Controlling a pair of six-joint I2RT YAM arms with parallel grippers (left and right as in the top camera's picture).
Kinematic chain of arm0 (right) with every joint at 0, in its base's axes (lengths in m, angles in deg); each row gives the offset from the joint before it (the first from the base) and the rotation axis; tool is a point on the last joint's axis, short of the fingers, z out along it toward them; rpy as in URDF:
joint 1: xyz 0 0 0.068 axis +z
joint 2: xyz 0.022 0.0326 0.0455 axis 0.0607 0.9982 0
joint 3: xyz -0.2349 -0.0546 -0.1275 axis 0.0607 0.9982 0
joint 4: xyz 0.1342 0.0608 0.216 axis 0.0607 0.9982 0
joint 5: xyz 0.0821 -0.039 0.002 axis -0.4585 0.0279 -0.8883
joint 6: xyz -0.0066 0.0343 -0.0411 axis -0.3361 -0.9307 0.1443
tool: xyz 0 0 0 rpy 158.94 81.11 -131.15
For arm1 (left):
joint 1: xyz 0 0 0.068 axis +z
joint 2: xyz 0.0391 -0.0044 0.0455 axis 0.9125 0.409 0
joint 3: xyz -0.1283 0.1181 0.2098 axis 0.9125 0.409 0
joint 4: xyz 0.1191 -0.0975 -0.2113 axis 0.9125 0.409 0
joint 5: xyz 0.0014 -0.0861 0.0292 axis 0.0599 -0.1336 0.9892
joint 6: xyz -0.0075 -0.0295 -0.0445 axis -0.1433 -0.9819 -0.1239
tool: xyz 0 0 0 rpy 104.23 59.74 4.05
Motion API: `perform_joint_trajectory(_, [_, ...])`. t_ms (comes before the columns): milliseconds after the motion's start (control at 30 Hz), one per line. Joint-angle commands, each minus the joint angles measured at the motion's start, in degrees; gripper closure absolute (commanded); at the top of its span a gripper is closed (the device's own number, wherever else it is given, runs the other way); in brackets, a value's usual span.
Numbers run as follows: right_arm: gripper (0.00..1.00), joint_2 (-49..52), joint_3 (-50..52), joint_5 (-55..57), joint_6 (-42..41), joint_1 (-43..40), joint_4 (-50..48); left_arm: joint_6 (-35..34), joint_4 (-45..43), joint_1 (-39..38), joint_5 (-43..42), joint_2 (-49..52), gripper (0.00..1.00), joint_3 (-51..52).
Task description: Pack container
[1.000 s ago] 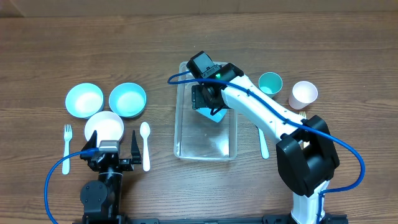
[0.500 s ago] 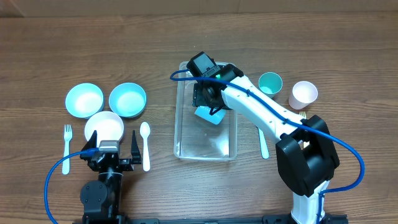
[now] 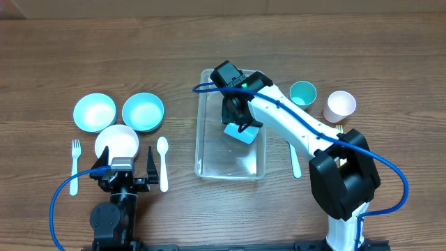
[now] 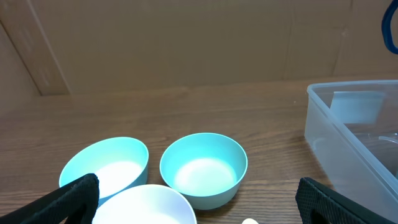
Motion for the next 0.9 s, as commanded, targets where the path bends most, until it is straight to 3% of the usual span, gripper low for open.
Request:
perform_joint_trajectory(0, [0.36, -0.15, 0.24, 3.32, 0.04, 0.26, 1.66, 1.11, -0.20, 0.46, -0.79, -0.55, 0.00, 0.35])
perform_joint_trajectory(200, [0.36, -1.01, -1.16, 4.35, 3.02, 0.26, 2.93, 1.11, -0.20, 0.46, -0.79, -0.55, 0.00, 0.35])
perform_joint_trajectory(533, [0.39, -1.09, -14.53, 6.88, 6.56, 0.31, 15.41, 1.11, -0.20, 0.46, -0.79, -0.55, 0.00, 0.35])
perform_joint_trajectory(867, [0.38, -0.52, -13.79, 4.74, 3.85, 6.56, 15.06, 1.11, -0.20, 0.46, -0.76, -0.55, 0.00, 0.35])
